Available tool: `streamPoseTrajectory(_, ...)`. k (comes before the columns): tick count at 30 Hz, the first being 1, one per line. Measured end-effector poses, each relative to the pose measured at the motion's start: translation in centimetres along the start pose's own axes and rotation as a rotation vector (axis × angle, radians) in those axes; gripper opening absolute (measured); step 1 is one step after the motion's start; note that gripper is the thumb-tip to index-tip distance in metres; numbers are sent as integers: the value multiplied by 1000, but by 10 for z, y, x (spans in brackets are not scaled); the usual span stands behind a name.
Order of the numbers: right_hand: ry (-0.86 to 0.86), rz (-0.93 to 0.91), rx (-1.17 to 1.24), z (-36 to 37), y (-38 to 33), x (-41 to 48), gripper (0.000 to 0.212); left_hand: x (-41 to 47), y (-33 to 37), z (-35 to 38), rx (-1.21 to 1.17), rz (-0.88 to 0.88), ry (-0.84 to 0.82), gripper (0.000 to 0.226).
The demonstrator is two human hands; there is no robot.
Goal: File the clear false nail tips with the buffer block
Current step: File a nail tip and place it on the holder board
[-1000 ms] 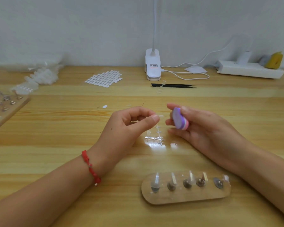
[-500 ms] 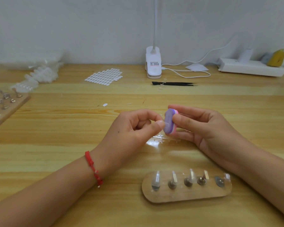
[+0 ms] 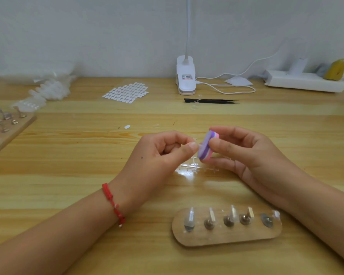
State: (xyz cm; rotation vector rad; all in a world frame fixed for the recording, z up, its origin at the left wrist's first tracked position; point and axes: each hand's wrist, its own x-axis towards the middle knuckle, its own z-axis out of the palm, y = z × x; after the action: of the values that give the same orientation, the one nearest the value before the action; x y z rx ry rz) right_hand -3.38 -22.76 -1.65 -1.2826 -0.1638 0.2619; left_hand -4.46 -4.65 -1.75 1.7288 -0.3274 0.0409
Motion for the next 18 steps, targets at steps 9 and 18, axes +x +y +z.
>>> streamPoseTrajectory(9,-18,14,15,-2,0,0,29,0,0,0,-23,-31,24,13)
streamPoseTrajectory(18,-67,-31,-42,2,0,0,21,-2,2,0,14,-8,-49,15)
